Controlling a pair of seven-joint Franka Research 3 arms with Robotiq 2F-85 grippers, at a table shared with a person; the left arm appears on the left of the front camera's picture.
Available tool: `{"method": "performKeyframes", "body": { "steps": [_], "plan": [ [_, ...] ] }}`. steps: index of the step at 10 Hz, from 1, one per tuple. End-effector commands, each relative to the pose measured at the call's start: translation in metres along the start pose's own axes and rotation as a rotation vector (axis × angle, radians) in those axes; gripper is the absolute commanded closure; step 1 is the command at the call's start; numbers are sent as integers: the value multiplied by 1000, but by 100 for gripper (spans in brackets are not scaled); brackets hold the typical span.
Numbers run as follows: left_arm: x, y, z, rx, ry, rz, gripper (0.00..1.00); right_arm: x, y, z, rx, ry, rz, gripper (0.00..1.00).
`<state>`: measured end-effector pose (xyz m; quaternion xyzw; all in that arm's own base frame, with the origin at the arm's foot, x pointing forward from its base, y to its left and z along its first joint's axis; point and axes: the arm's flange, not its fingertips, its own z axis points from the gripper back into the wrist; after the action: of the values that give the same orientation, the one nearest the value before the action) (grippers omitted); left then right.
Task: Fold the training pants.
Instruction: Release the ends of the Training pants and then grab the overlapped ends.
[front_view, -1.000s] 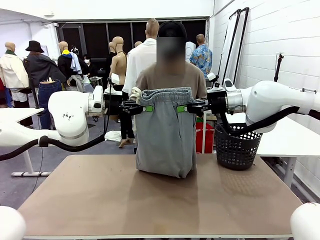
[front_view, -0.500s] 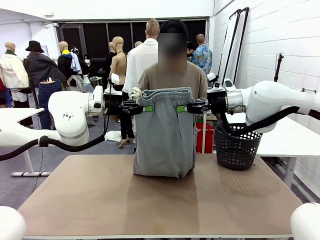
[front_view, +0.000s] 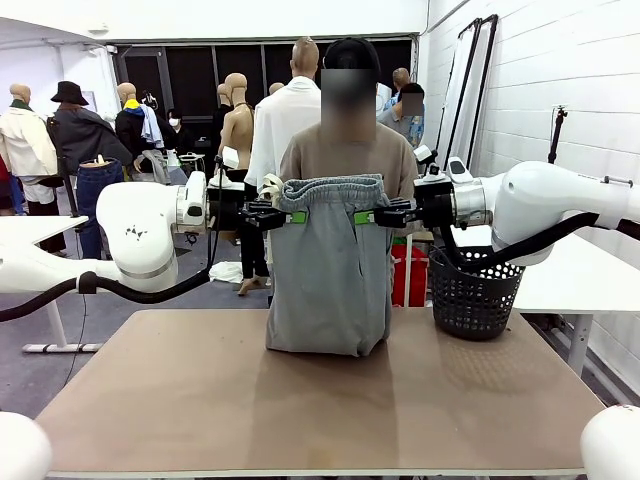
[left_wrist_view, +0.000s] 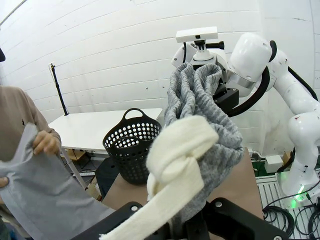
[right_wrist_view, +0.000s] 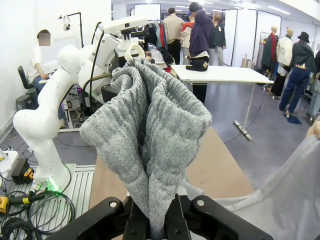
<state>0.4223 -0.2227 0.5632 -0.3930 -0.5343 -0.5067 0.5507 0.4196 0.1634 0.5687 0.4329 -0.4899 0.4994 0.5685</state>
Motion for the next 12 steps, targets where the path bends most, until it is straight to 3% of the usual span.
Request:
{"method": "performKeyframes", "body": {
  "steps": [1, 12],
  "plan": [
    [2, -1, -2, -2, 5, 4, 100, 1, 1, -1, 1, 1, 2, 100],
    [2, -1, -2, -2, 5, 4, 100, 1, 1, -1, 1, 1, 2, 100]
  ]
}}
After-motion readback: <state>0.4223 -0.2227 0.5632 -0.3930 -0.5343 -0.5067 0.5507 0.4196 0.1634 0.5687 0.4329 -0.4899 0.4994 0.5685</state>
